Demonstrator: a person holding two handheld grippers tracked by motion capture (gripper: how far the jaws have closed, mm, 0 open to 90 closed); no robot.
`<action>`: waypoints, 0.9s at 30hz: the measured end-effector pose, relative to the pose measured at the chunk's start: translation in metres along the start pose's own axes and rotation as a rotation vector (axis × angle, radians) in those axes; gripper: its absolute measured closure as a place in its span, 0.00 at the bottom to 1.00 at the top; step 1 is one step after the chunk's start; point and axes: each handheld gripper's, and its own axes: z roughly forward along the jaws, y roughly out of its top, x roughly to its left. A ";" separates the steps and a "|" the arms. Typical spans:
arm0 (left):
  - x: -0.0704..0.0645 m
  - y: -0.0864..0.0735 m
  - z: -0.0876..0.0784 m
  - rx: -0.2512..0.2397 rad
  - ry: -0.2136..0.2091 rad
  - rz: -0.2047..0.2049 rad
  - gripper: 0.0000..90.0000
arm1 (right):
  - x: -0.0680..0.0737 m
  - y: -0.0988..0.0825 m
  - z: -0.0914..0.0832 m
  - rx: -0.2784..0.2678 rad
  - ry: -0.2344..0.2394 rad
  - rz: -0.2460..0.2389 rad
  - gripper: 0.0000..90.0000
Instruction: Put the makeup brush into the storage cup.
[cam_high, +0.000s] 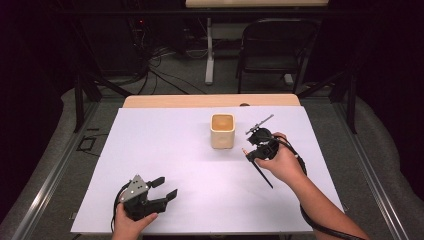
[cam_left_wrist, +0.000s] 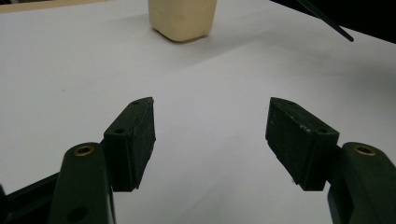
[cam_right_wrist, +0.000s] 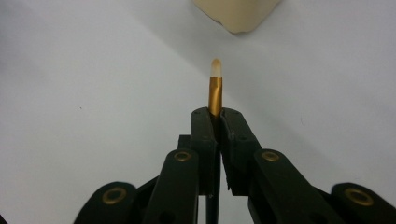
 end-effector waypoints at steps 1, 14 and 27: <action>0.000 0.000 0.000 -0.001 0.000 -0.004 0.37 | 0.001 0.000 -0.001 -0.007 0.003 0.004 0.93; 0.000 0.000 0.001 0.001 -0.001 -0.003 0.37 | 0.008 -0.009 -0.006 -0.102 0.027 -0.029 0.93; -0.001 -0.001 0.002 0.003 -0.009 -0.007 0.37 | 0.016 -0.019 -0.004 -0.212 0.058 -0.038 0.93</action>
